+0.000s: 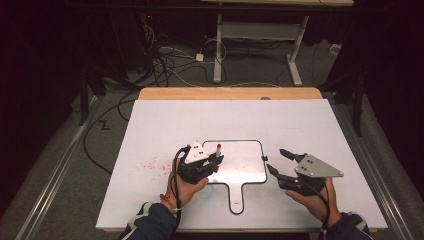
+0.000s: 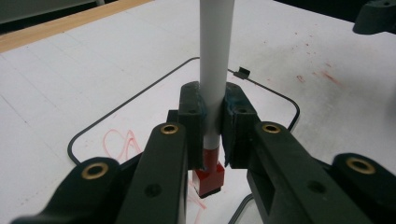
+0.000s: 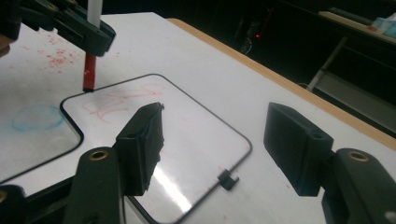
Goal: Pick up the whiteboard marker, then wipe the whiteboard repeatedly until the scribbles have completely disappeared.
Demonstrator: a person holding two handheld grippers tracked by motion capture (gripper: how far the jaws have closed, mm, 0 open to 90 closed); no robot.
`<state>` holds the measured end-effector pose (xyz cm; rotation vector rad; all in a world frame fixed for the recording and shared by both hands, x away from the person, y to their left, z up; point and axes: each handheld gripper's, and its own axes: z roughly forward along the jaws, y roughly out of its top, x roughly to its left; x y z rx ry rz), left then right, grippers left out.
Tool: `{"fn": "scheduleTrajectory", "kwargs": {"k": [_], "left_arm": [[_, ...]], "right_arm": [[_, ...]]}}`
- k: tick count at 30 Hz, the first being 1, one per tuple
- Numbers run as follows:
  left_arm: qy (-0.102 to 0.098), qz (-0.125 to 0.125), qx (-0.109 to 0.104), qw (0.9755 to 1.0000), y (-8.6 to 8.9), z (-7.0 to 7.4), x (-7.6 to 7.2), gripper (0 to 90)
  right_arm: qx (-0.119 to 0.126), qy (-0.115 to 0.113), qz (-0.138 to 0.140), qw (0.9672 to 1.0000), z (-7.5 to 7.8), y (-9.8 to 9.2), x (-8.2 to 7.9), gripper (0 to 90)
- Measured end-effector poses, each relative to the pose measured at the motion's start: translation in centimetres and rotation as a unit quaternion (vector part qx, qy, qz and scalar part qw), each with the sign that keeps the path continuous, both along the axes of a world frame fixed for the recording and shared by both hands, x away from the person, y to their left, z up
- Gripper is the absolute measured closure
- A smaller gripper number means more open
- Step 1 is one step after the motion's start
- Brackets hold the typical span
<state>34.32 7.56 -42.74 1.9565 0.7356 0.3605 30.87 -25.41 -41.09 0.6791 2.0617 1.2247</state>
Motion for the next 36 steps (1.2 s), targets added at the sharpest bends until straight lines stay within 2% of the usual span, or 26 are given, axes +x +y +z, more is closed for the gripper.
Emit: {"fn": "scheduleTrajectory", "kwargs": {"k": [1,2,3,4,5,6,8,11,16,26,27,29,32,36], "left_arm": [[0.000,0.003,-0.002,1.0000,0.1,0.0,0.0,78.6],[0.001,0.003,-0.003,1.0000,0.2,0.0,0.1,78.6],[0.001,0.004,0.001,1.0000,0.3,-0.1,0.2,78.6],[0.001,0.004,0.001,1.0000,0.3,-0.1,0.2,78.6],[0.002,0.006,0.001,1.0000,0.4,-0.1,0.3,78.6],[0.004,0.007,0.001,1.0000,0.5,-0.1,0.4,78.6],[0.004,0.009,0.002,1.0000,0.6,-0.2,0.5,78.6],[0.005,0.012,0.002,0.9999,0.8,-0.2,0.8,78.6],[0.008,0.019,0.001,0.9998,1.0,-0.2,1.2,78.6],[0.033,0.035,-0.008,0.9988,1.3,-0.6,2.5,78.6],[0.032,0.042,-0.001,0.9986,1.2,-0.5,2.9,78.6],[0.029,0.047,-0.004,0.9985,1.2,-0.5,3.1,78.7],[0.029,0.058,-0.002,0.9979,1.0,-0.6,4.2,78.6],[0.031,0.078,-0.005,0.9965,0.6,-1.3,6.2,78.6]], "right_arm": [[-0.010,-0.002,-0.010,0.9999,-0.1,-1.1,-0.4,36.5],[-0.010,-0.002,-0.010,0.9999,-0.1,-1.1,-0.4,36.5],[-0.003,-0.005,-0.022,0.9997,-0.4,-2.3,-0.8,36.0],[-0.003,-0.005,-0.022,0.9997,-0.4,-2.3,-0.8,36.0],[-0.006,0.003,-0.034,0.9994,-0.9,-3.3,-1.1,34.3],[-0.006,0.003,-0.034,0.9994,-0.9,-3.3,-1.1,34.3],[-0.004,0.012,-0.040,0.9991,-1.4,-4.7,-1.5,32.9],[-0.006,0.008,-0.044,0.9990,-1.7,-5.7,-2.0,31.2],[-0.004,0.025,-0.051,0.9984,-2.5,-6.8,-2.7,28.9],[-0.022,0.049,-0.053,0.9971,-3.4,-6.3,-2.4,29.2],[-0.024,0.053,-0.052,0.9969,-3.6,-6.0,-2.2,29.1],[-0.024,0.063,-0.045,0.9967,-3.8,-5.9,-2.1,29.1],[-0.033,0.067,-0.040,0.9964,-4.1,-5.5,-1.9,29.0],[-0.031,0.070,-0.037,0.9964,-4.2,-5.4,-1.5,29.0]]}}
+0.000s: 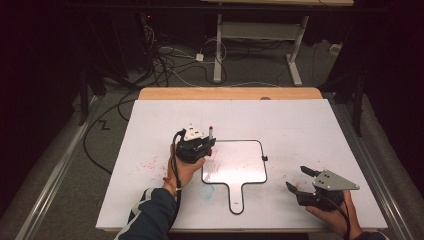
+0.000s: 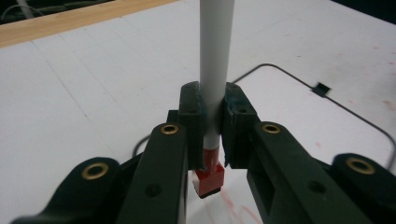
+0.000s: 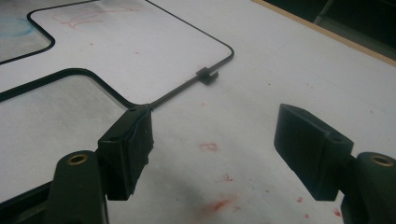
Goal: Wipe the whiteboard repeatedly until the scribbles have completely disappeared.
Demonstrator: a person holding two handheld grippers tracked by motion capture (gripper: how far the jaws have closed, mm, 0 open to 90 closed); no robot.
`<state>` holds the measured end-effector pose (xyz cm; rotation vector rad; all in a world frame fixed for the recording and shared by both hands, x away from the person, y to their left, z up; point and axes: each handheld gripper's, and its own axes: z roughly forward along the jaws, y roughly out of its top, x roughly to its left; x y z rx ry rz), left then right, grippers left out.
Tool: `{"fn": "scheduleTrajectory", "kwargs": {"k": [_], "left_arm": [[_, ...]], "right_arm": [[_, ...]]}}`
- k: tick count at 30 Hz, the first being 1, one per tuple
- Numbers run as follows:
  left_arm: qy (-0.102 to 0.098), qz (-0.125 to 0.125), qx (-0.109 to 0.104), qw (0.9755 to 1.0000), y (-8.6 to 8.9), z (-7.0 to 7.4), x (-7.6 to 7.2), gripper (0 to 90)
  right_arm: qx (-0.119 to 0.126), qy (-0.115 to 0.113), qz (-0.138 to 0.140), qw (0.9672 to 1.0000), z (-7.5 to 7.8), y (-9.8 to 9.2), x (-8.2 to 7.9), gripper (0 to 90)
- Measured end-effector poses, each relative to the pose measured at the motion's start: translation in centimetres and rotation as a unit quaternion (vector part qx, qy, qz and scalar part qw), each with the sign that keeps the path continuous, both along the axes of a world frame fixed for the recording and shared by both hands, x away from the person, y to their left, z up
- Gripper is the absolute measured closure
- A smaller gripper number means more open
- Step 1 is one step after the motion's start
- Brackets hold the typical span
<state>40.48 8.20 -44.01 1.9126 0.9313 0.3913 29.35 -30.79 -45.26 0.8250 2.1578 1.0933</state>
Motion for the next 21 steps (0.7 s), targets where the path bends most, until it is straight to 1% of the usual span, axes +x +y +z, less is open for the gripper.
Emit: {"fn": "scheduleTrajectory", "kwargs": {"k": [1,2,3,5,7,8,9,10,11,12,13,14,16,17,18,19,21], "left_arm": [[-0.001,0.004,-0.004,1.0000,-0.1,-0.2,0.5,78.7],[0.003,0.007,-0.011,0.9999,-0.3,-0.4,1.0,78.7],[0.003,0.007,-0.012,0.9999,-0.4,-0.6,1.4,78.6],[-0.003,0.012,-0.007,0.9999,-0.8,-0.9,2.3,78.6],[-0.002,0.013,-0.013,0.9998,-1.2,-1.1,3.1,78.7],[-0.008,0.022,-0.004,0.9997,-1.4,-1.2,3.4,78.6],[-0.012,0.025,0.001,0.9996,-1.6,-1.3,3.6,78.6],[-0.011,0.023,-0.001,0.9997,-1.7,-1.4,3.9,78.7],[-0.010,0.028,0.003,0.9996,-1.9,-1.5,4.1,78.7],[-0.015,0.030,0.017,0.9993,-2.0,-1.7,4.2,78.7],[-0.016,0.029,0.018,0.9993,-2.1,-1.8,4.3,78.7],[-0.015,0.031,0.012,0.9993,-2.1,-1.9,4.3,78.7],[-0.015,0.032,0.013,0.9993,-2.1,-1.9,4.3,78.7],[-0.012,0.030,0.006,0.9995,-2.2,-2.0,4.2,78.8],[-0.006,0.028,0.001,0.9996,-2.2,-2.0,4.1,78.9],[-0.005,0.023,0.003,0.9997,-2.3,-2.0,3.9,78.9],[-0.004,0.012,-0.005,0.9999,-2.6,-2.1,3.4,78.9]], "right_arm": [[0.000,0.000,0.000,1.0000,0.0,0.0,0.0,29.0],[-0.001,0.000,0.000,1.0000,0.0,0.0,0.1,29.0],[-0.001,0.001,0.001,1.0000,-0.1,0.1,0.1,29.1],[-0.003,0.003,0.009,1.0000,-0.3,0.2,-0.1,29.2],[-0.004,0.005,0.013,0.9999,-0.4,0.2,-0.2,29.2],[-0.009,0.006,0.017,0.9998,-0.5,0.2,-0.3,29.3],[-0.009,0.006,0.017,0.9998,-0.5,0.2,-0.3,29.3],[-0.005,0.005,0.018,0.9998,-0.4,0.2,-0.4,29.4],[-0.004,0.004,0.019,0.9998,-0.4,0.3,-0.5,29.5],[-0.004,0.004,0.019,0.9998,-0.4,0.3,-0.5,29.5],[-0.005,0.004,0.020,0.9998,-0.3,0.3,-0.5,29.5],[-0.006,0.006,0.021,0.9997,-0.4,0.4,-0.4,29.5],[-0.007,0.006,0.022,0.9997,-0.4,0.4,-0.4,29.6],[-0.007,0.008,0.022,0.9997,-0.4,0.4,-0.4,29.6],[-0.009,0.008,0.026,0.9996,-0.4,0.6,-0.4,29.6],[-0.009,0.008,0.026,0.9996,-0.4,0.6,-0.4,29.6],[-0.008,0.006,0.030,0.9995,-0.3,0.7,-0.5,29.6]]}}
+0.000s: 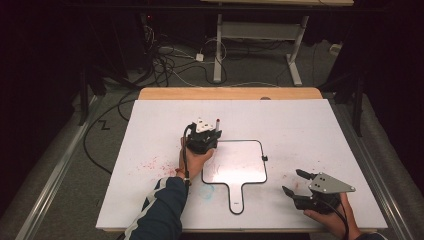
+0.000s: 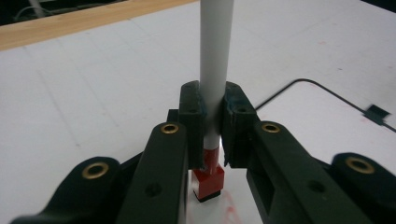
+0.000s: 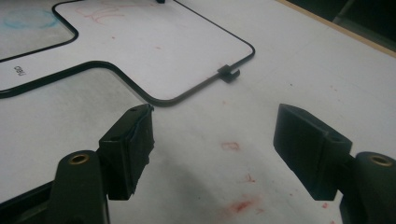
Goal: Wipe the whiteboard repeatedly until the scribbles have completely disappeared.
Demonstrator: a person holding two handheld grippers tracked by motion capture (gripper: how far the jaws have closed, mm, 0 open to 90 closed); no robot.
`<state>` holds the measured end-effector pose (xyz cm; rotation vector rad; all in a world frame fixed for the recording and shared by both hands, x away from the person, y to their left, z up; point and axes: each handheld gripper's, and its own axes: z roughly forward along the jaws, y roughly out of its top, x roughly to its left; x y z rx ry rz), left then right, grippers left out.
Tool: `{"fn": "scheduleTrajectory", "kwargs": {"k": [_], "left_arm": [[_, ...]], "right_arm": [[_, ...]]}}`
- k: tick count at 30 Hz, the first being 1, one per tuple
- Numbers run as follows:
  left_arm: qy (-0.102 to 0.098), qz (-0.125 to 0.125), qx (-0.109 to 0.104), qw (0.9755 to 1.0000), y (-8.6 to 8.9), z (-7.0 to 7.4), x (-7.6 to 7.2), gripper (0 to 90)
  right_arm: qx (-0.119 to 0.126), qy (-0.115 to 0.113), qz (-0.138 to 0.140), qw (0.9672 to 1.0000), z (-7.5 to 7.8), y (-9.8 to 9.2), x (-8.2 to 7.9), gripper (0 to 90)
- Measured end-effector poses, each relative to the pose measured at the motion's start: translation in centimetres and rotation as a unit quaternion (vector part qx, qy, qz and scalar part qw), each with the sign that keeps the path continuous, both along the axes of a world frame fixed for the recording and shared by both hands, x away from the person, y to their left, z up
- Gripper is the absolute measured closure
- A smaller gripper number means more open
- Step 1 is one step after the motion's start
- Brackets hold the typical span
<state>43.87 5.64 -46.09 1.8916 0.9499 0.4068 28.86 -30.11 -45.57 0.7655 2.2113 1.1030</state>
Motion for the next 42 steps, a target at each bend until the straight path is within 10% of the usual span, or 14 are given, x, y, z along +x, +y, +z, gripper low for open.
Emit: {"fn": "scheduleTrajectory", "kwargs": {"k": [10,15,20,24,30,36,42], "left_arm": [[-0.010,0.032,0.013,0.9993,0.7,0.0,1.1,78.9],[0.002,0.005,-0.001,1.0000,0.2,0.0,0.6,78.9],[-0.026,-0.040,0.032,0.9984,-1.5,0.1,-1.3,78.9],[-0.037,-0.022,0.053,0.9977,-1.0,0.2,-0.9,78.8],[-0.019,0.022,0.028,0.9992,0.6,-0.1,0.4,78.9],[-0.038,-0.038,0.048,0.9974,-1.2,0.0,-1.3,78.9],[-0.033,-0.014,0.053,0.9980,-1.2,0.0,-0.7,78.9]], "right_arm": [[0.003,-0.004,0.006,1.0000,0.2,0.1,-0.1,29.6],[0.002,-0.004,0.008,1.0000,0.2,0.1,-0.1,29.8],[0.002,-0.004,0.012,0.9999,0.2,0.1,-0.2,29.8],[0.003,-0.004,0.011,0.9999,0.3,0.1,-0.2,29.8],[0.002,-0.005,0.012,0.9999,0.3,0.1,-0.2,29.8],[0.002,-0.004,0.014,0.9999,0.3,0.1,-0.2,29.9],[0.000,-0.004,0.012,0.9999,0.2,0.2,-0.2,29.9]]}}
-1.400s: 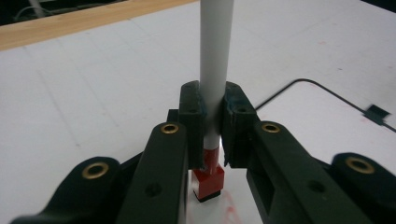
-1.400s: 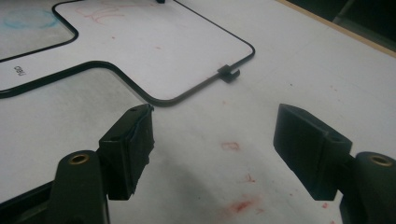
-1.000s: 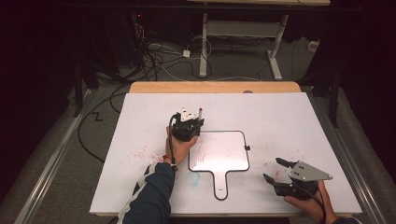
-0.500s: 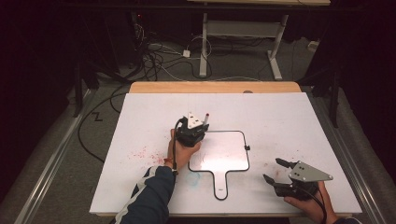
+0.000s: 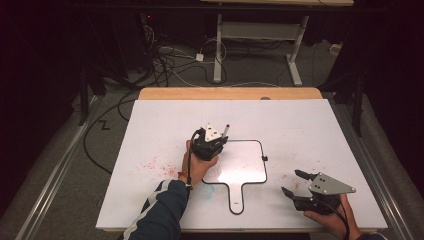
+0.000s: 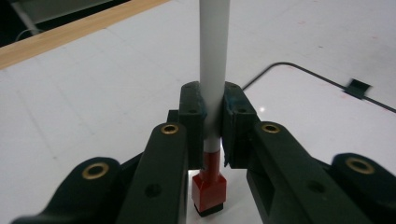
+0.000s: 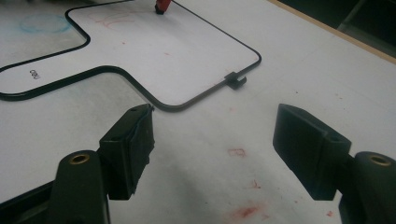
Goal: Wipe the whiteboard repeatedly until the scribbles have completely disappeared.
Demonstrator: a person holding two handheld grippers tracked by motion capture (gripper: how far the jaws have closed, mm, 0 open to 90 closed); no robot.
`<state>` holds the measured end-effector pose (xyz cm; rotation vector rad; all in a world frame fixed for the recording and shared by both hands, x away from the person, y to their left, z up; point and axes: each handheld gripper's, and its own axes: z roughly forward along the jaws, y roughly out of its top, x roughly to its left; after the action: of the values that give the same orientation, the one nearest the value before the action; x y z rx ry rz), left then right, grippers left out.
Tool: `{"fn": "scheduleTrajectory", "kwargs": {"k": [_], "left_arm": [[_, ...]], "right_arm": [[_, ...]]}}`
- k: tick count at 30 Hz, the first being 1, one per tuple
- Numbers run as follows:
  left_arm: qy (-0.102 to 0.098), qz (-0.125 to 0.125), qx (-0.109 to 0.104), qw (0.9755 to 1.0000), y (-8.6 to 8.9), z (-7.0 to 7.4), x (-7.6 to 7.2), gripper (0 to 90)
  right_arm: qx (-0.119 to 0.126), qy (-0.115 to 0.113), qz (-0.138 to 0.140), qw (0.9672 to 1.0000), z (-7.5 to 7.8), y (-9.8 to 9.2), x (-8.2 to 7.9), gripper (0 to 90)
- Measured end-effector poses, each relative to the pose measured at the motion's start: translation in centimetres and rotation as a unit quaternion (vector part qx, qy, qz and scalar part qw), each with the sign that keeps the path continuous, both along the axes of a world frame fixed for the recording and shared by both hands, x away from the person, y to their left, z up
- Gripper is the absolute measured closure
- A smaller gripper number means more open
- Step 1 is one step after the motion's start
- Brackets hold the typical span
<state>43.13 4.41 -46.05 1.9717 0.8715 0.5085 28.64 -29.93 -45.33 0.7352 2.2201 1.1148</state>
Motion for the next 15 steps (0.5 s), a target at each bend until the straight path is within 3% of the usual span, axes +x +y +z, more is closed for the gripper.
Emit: {"fn": "scheduleTrajectory", "kwargs": {"k": [3,6,11,14,15], "left_arm": [[0.003,0.022,-0.004,0.9998,0.7,0.0,1.0,78.8],[0.017,0.026,-0.023,0.9993,1.2,-0.1,1.5,78.8],[0.012,0.001,-0.008,0.9999,0.8,-0.1,0.0,78.9],[0.014,-0.016,-0.014,0.9997,0.9,-0.2,-0.8,78.9],[0.012,-0.019,-0.005,0.9997,0.9,-0.2,-1.0,78.9]], "right_arm": [[-0.002,-0.002,0.002,1.0000,0.0,0.1,0.0,29.9],[-0.001,0.001,0.003,1.0000,-0.1,0.0,0.1,29.9],[0.000,0.001,0.003,1.0000,0.0,-0.1,0.0,30.0],[0.001,0.000,0.002,1.0000,0.0,-0.2,-0.1,30.0],[0.000,-0.001,0.001,1.0000,0.0,-0.1,-0.1,30.0]]}}
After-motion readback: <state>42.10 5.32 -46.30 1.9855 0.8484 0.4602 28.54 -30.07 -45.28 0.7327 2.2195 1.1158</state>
